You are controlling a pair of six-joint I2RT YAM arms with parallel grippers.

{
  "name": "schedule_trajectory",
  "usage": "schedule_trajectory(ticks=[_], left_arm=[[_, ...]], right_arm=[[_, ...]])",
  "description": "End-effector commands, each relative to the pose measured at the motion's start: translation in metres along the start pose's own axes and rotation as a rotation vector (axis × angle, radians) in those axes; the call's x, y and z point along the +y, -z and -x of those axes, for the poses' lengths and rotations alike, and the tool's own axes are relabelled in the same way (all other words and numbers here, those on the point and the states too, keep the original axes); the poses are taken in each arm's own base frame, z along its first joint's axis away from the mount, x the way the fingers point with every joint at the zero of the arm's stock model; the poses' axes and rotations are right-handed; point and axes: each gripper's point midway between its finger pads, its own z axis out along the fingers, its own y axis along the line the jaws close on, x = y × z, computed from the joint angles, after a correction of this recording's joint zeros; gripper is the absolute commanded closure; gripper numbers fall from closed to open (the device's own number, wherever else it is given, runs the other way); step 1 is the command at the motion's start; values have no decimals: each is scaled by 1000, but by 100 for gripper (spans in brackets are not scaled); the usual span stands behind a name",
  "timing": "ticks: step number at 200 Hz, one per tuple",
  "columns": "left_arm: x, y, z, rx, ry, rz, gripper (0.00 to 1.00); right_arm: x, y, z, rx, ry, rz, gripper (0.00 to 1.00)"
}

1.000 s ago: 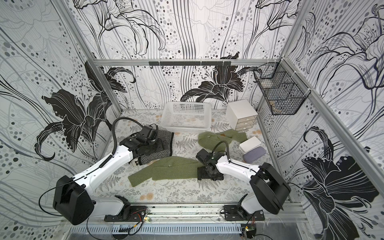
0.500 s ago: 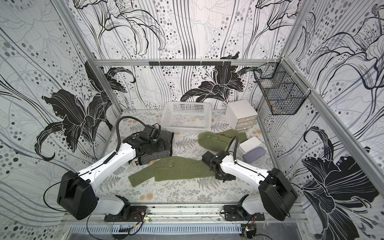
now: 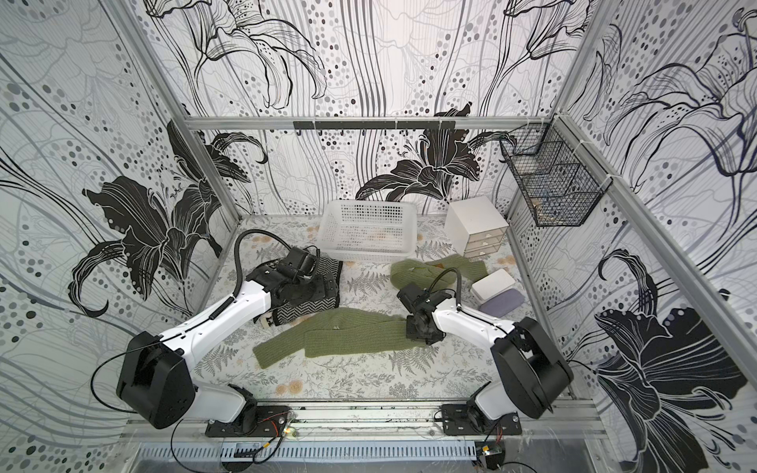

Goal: Roll up the scarf and place it into the basket
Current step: Fold the scarf at the center of the board.

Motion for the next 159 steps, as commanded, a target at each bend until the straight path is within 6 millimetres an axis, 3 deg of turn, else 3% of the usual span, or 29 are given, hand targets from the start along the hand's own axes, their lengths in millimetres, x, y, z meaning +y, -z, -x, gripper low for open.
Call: schedule_trajectory(ticks=[1, 17, 38, 51, 61, 75, 83, 101, 107, 117, 159], left_arm=[[-2, 8, 12, -41, -22, -6, 1], [-1, 8, 12, -37, -36, 3, 1], [-9, 0, 7, -4, -65, -28, 1], [-16, -9, -1, 30, -88, -32, 1], [-21, -14, -7, 53, -105, -29, 1], [-26, -20, -18, 80, -120, -27, 1], [-26, -23, -23, 90, -119, -24, 1], [-27, -26, -28, 97, -113, -38, 1], [-26, -25, -27, 93, -112, -33, 1], [-25, -22, -25, 88, -114, -19, 1], [-21, -15, -16, 52, -124, 1, 1]], right_arm=[[-14, 1, 1, 24, -26, -43, 100], [-61, 31, -3, -35, -88, -257, 100], [-117, 95, -5, -144, -118, -534, 100], [-133, 117, -11, -153, -130, -619, 100], [-126, 113, -8, -152, -107, -573, 100], [-133, 117, -8, -141, -117, -636, 100], [-124, 108, -7, -120, -96, -591, 96], [-60, 63, -9, -88, -71, -196, 70], [-38, 55, -6, -96, -68, -72, 62], [-20, 48, -1, -101, -57, 17, 55], [9, 22, 6, -43, -4, 95, 49]])
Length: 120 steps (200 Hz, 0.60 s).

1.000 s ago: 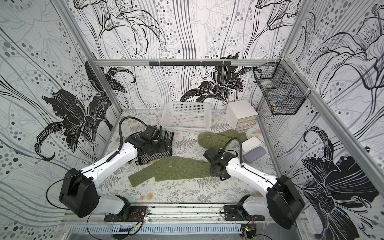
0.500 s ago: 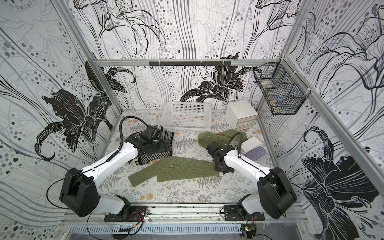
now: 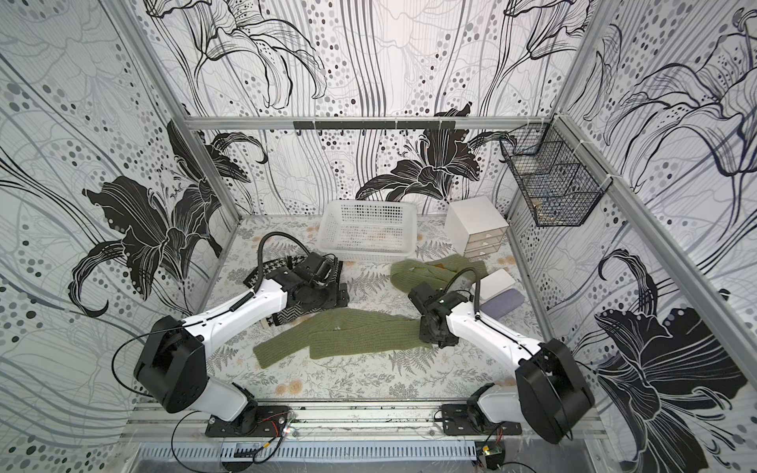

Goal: Roll up the scarf and place it into the basket
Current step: Fold the scarf at the center of the board.

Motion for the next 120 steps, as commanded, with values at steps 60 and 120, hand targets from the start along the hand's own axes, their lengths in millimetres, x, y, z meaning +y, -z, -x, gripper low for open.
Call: schedule_trajectory(ticks=[60, 120], left_arm=[[17, 14, 16, -65, 22, 7, 1], [16, 7, 15, -39, 6, -21, 1]], right_arm=[[21, -58, -16, 161, 17, 6, 89], [-91, 30, -36, 6, -81, -456, 100]])
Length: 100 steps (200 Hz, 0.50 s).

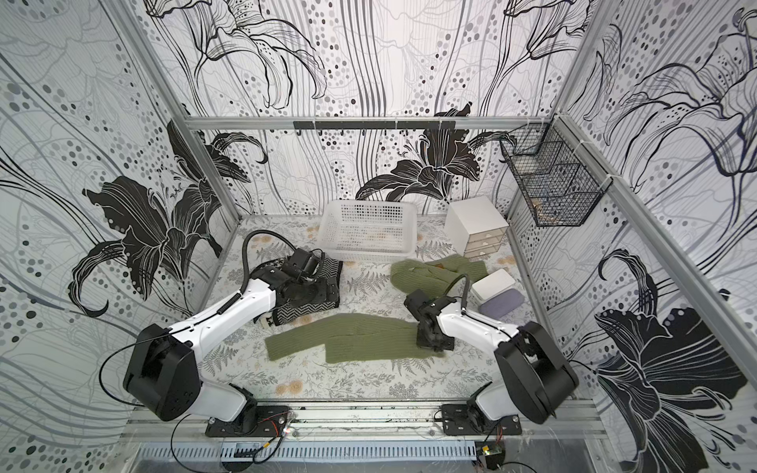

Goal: Roll up the scarf and place it into the basket
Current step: Fold the scarf at the center of the board.

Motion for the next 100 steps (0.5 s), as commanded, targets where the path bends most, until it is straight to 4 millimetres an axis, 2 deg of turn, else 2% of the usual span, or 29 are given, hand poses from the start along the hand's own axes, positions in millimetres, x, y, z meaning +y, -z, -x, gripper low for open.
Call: schedule_trajectory(ticks=[1, 11, 25, 32, 36, 42, 48, 56, 71, 87, 100], left_arm=[[-8, -7, -1, 12, -34, -36, 1], [-14, -11, -4, 25, -43, -52, 1], [-19, -16, -8, 42, -51, -61, 1], [-20, -16, -10, 47, -52, -63, 1], [-21, -17, -11, 49, -50, -64, 1], [-21, -17, -12, 48, -46, -71, 1], [-22, -17, -12, 45, -44, -79, 1], [-21, -16, -13, 42, -41, -80, 1], [-18, -14, -13, 42, -38, -70, 1], [-11, -13, -10, 46, -27, -50, 1], [-2, -11, -6, 46, 8, -46, 1]], right_arm=[[-68, 35, -8, -60, -52, -298, 100], [-70, 44, 1, -96, -44, -327, 100], [-84, 62, 9, -106, -33, -451, 100], [-84, 64, 10, -103, -28, -467, 100], [-80, 63, 14, -108, -16, -447, 92], [-73, 63, 16, -113, -13, -413, 73], [-65, 65, 19, -132, -6, -371, 64], [-49, 71, 22, -172, 18, -306, 53], [-16, 81, 22, -216, 85, -200, 40], [25, 88, 12, -214, 197, -128, 38], [76, 87, -6, -195, 318, -17, 39]])
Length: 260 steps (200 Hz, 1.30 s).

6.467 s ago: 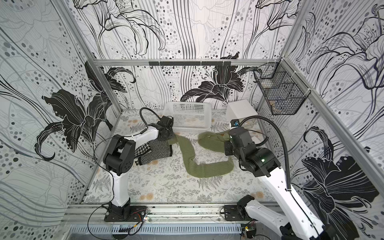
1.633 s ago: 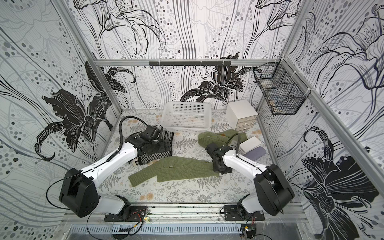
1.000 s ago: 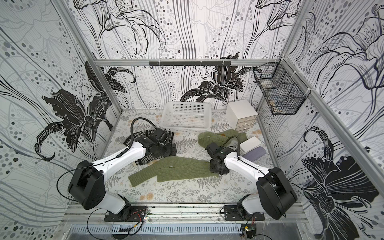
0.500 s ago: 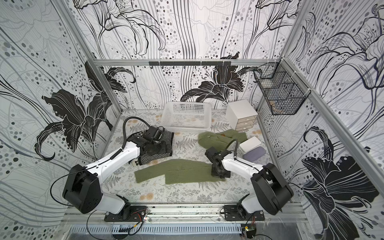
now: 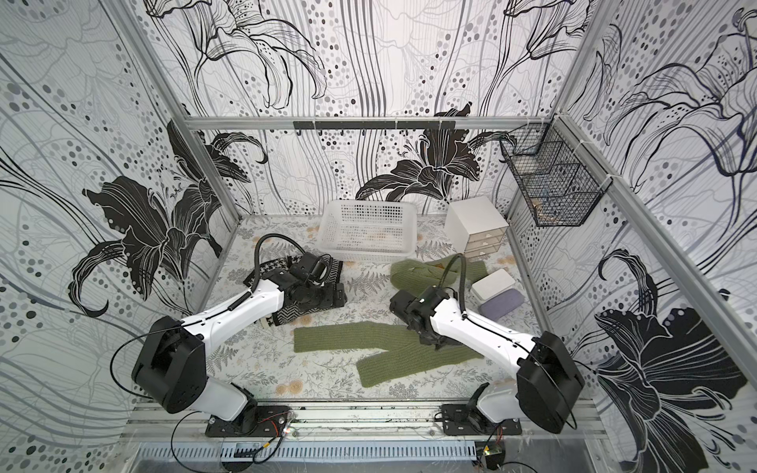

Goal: Roll up the scarf and place it into the basket
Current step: Fold the scarf at the center of the board.

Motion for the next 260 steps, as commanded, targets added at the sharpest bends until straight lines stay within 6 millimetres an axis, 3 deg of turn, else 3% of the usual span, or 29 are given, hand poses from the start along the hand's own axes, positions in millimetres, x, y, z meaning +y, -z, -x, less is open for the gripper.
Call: schedule_trajectory(ticks=[1, 14, 23, 58, 86, 100, 135, 168, 208, 260], left_arm=[[12, 7, 9, -18, 41, -3, 1], [25, 12, 15, -20, 109, -11, 1], [38, 17, 20, -21, 158, -8, 1], [89, 62, 49, -139, 308, 33, 1], [126, 96, 64, -228, 419, 46, 1], [140, 107, 65, -253, 452, 49, 1], [152, 115, 64, -267, 478, 39, 1], [155, 114, 61, -262, 477, 41, 1], [163, 120, 61, -274, 493, 41, 1], [178, 137, 63, -307, 524, 45, 1]], right_arm=[[73, 18, -9, -10, 153, 175, 39], [129, 22, -22, 1, 239, 321, 42], [156, 24, -33, 13, 289, 375, 43], [212, 16, -61, 68, 437, 413, 45], [227, 8, -72, 107, 481, 421, 48], [231, 4, -77, 130, 485, 431, 54], [235, -2, -88, 173, 493, 450, 100], [232, 44, -67, 89, 480, 530, 100], [244, 99, -48, 34, 516, 632, 100], [309, 158, -5, -39, 595, 792, 100]])
